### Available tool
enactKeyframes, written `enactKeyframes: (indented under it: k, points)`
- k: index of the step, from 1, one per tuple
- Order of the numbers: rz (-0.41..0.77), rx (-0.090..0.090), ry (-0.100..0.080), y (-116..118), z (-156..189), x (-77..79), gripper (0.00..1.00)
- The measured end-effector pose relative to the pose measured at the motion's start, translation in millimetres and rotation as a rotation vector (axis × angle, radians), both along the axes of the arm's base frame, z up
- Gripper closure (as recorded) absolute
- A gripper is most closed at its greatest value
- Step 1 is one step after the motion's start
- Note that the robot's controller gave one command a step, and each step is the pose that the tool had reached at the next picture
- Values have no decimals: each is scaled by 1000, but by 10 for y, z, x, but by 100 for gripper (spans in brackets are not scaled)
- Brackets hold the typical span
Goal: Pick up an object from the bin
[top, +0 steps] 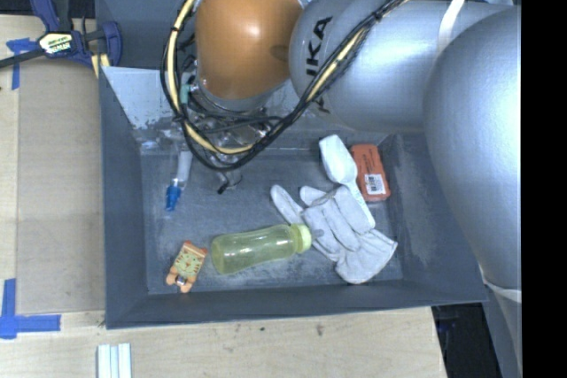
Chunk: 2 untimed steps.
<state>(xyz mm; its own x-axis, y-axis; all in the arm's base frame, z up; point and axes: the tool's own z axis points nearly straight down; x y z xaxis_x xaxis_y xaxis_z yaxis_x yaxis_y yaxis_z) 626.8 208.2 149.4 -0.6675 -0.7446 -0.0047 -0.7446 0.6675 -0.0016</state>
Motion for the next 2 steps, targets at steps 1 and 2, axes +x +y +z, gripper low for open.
enactKeyframes:
  k: [1,2]
  points:
    - [-53,1,-2,33,-720,3,0]
    - [27,3,-4,42,-902,21,100]
